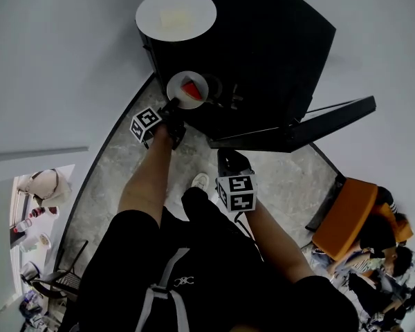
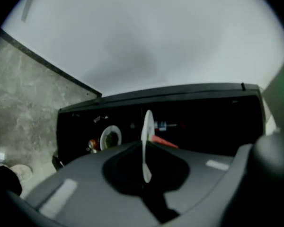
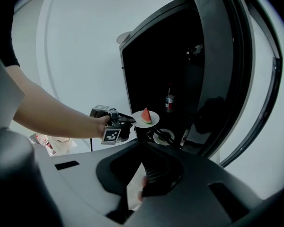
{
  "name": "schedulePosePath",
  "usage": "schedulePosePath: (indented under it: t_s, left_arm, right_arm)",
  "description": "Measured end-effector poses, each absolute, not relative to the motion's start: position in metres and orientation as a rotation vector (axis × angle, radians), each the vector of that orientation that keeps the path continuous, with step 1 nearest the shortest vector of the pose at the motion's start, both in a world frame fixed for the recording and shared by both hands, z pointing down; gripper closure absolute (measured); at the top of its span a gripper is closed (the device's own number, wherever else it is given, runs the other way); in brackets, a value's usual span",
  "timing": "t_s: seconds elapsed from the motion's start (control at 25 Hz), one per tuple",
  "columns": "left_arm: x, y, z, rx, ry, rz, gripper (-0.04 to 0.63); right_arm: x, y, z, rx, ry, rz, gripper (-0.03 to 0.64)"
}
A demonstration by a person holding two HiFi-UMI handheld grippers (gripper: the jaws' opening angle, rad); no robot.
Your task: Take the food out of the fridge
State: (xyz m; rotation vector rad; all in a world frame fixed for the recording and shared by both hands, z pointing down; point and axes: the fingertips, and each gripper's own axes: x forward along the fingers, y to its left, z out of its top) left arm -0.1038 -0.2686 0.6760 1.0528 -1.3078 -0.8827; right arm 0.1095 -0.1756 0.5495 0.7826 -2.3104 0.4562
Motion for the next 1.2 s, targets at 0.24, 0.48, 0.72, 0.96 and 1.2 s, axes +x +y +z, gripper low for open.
schedulePosePath:
  t_s: [0.24, 0.48, 0.72, 0.96, 1.2]
  left_arm:
    - [-0.102, -0.239, 0.656, 1.068, -1.286, -0.899, 0.588]
    - [-0.089, -0.192, 0.606, 1.081, -1.228, -0.873, 0.588]
    - [-0.076, -0.149, 0.552, 1.047, -1.188, -0.863, 0.586]
    - [-0.081, -0.125, 0.484, 1.099, -1.163, -0.855, 0.588]
    - [-0.075, -0.116, 0.408, 1.201, -1.143, -0.82, 0.588]
  right_arm:
    - [0.1, -0.179, 0.537, 0.801, -2.346, 0.53, 0.623]
    - [0.082, -0.182, 0.52, 0.825, -2.396, 0.583, 0.623]
    - [0.072, -0.183, 0.508, 0.851, -2.434, 0.586, 0.623]
    - [0.059, -0.184, 0.492, 0.869, -2.477, 0.579, 0.623]
    - [0.055, -0.19, 0.483, 0.884, -2.495, 0.604, 0.623]
